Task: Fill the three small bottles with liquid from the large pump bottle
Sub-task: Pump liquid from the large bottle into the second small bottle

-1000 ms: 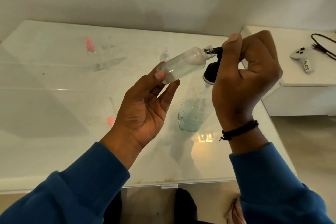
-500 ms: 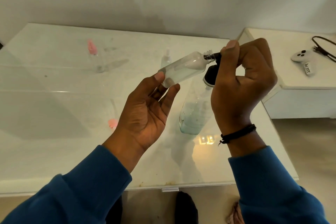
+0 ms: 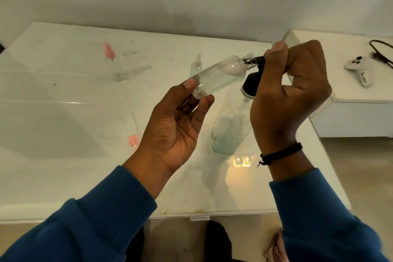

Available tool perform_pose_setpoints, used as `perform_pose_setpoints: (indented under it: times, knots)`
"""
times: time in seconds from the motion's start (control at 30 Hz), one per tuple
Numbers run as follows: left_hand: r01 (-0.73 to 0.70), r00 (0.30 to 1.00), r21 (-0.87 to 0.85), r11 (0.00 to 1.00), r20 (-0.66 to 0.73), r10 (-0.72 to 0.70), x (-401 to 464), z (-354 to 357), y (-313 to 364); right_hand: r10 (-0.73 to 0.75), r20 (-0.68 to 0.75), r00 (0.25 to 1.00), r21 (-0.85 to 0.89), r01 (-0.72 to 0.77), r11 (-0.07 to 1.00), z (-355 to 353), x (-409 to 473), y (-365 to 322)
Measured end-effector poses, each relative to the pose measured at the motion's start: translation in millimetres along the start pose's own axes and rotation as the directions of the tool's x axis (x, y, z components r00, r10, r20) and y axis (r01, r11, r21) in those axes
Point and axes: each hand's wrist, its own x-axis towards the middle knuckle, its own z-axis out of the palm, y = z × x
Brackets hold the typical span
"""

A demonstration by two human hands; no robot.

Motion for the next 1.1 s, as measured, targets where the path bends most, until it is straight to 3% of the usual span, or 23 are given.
perform_pose_setpoints:
  times: [1.1]
  knots:
    - [0.045, 0.999, 0.008, 0.999, -0.002, -0.044, 3.9, -3.8, -2.7, -0.029, -0.007, 1.0, -0.039, 0.028, 0.999, -2.1, 3.2, 2.3]
